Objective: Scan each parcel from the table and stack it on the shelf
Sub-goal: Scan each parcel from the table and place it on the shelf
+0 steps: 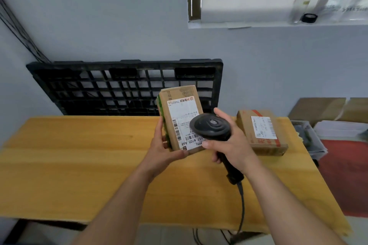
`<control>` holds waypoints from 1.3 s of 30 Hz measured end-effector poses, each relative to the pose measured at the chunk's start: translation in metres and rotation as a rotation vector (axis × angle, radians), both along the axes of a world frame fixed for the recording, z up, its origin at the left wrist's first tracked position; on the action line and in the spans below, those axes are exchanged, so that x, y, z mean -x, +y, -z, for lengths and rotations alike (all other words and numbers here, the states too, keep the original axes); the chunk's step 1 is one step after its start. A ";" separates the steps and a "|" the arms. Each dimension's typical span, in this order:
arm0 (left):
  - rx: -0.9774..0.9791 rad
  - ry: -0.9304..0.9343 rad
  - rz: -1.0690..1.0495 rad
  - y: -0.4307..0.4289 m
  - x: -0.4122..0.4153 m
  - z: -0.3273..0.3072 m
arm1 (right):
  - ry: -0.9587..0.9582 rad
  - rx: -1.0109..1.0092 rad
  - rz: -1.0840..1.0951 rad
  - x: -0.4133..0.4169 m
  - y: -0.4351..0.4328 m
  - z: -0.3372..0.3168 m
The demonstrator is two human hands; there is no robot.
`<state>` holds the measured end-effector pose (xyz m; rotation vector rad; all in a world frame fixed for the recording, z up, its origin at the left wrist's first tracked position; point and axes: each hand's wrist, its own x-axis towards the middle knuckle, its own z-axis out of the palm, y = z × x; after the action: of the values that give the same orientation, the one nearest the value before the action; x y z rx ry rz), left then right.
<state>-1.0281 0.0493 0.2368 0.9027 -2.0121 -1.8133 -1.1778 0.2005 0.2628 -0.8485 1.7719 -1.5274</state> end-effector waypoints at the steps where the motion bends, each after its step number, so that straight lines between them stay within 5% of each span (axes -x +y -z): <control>1: 0.025 0.019 -0.024 -0.003 -0.010 -0.003 | 0.008 0.011 -0.013 -0.009 -0.003 -0.005; 19: 0.313 0.076 -0.336 -0.075 -0.162 -0.038 | -0.033 0.183 -0.211 -0.164 -0.017 -0.069; 39: 0.381 0.101 -0.435 -0.028 -0.169 -0.053 | -0.053 0.219 -0.278 -0.157 0.029 -0.081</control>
<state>-0.8594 0.0213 0.2896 1.0057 -1.8292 -1.1724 -1.0206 0.2292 0.3434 -1.1007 1.3984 -1.5573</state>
